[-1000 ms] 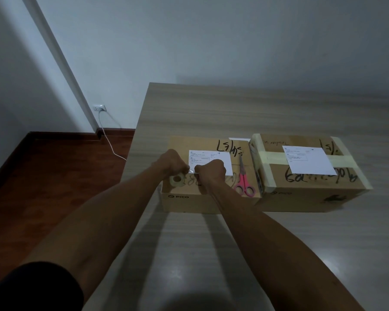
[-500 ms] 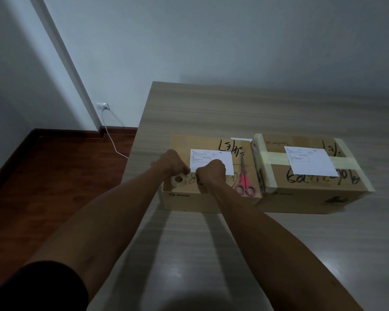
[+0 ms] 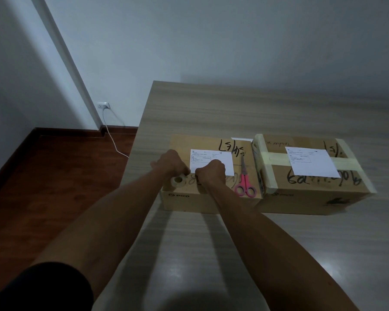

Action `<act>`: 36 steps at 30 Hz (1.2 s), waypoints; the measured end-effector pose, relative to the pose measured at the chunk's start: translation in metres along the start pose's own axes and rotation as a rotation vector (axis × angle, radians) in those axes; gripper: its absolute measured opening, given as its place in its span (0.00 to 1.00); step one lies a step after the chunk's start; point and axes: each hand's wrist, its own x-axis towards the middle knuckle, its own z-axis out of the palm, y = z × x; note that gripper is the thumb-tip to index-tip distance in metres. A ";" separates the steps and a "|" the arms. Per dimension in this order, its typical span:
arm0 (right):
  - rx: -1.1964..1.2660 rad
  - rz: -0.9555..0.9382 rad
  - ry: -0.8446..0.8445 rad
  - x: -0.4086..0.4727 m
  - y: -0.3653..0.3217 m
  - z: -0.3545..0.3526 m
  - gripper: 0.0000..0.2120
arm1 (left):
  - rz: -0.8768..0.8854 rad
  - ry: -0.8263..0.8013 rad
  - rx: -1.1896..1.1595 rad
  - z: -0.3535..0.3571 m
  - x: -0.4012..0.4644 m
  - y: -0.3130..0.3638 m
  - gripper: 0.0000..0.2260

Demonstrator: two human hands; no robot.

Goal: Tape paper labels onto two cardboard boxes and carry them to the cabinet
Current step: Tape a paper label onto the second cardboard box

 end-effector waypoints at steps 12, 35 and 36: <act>-0.010 0.033 -0.042 0.004 0.000 -0.006 0.31 | -0.106 0.098 -0.119 0.000 0.003 -0.007 0.26; -0.354 -0.152 0.131 0.010 0.038 -0.078 0.10 | 0.315 0.149 -0.300 0.006 -0.019 -0.052 0.08; -0.455 -0.178 0.123 0.009 0.042 -0.083 0.11 | 0.329 0.132 -0.292 0.008 -0.021 -0.056 0.10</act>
